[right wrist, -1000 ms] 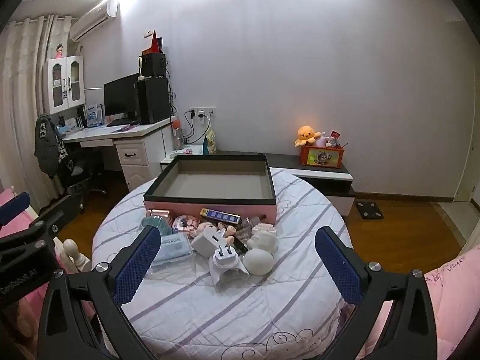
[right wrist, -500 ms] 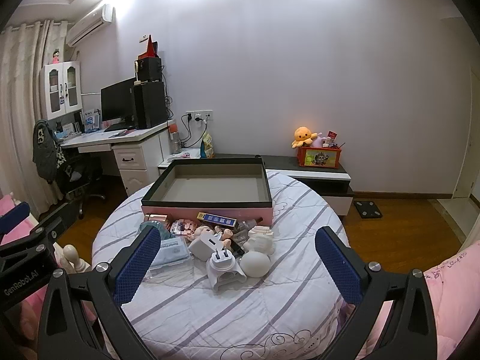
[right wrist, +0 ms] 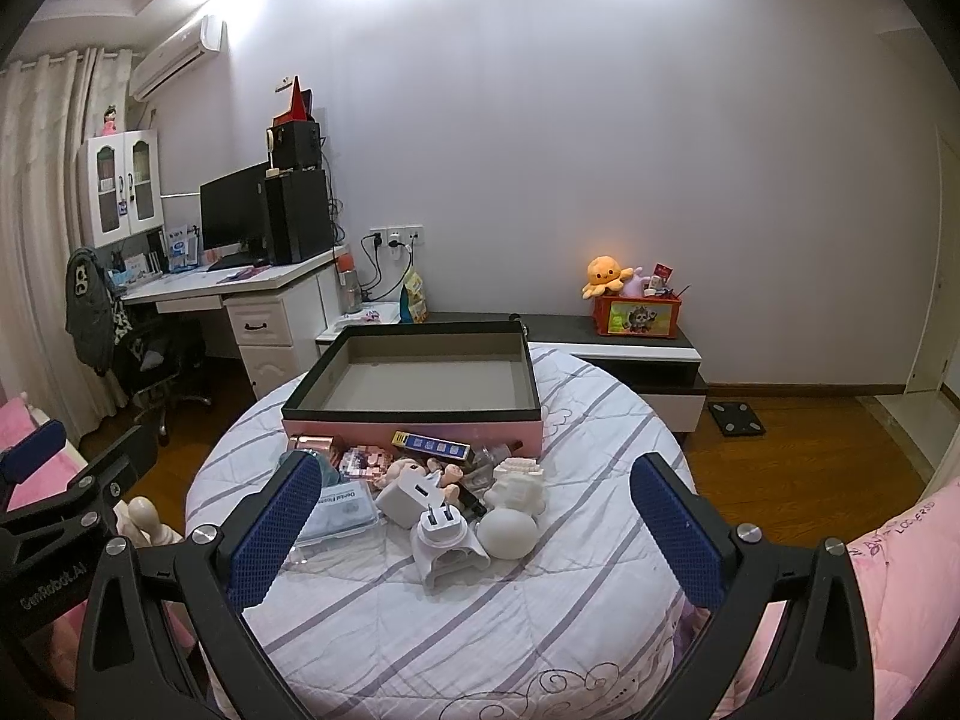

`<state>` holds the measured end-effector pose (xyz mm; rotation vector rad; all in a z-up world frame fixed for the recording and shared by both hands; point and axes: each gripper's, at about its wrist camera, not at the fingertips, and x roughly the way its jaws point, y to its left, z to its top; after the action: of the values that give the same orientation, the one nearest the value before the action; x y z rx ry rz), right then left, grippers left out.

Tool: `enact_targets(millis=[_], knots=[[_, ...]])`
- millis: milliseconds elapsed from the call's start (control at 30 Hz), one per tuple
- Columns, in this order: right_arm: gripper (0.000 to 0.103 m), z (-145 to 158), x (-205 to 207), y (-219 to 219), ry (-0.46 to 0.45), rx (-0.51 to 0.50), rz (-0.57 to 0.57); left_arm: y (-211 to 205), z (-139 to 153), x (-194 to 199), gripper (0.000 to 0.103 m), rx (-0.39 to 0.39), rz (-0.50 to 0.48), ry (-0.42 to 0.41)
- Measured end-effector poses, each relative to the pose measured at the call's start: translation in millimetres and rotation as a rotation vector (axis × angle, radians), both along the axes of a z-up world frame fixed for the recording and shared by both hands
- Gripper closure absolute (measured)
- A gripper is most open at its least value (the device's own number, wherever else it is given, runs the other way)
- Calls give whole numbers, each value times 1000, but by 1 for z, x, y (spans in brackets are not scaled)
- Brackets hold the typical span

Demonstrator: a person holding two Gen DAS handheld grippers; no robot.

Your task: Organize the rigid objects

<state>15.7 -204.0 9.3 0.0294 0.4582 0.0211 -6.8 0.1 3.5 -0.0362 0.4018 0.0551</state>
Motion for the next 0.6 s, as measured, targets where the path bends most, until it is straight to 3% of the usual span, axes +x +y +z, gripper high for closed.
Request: enact_targets(millis=[600], knots=[[0,4,-1,-6,-3,10,-9,-3,0,-1,0,3,-10,-13]])
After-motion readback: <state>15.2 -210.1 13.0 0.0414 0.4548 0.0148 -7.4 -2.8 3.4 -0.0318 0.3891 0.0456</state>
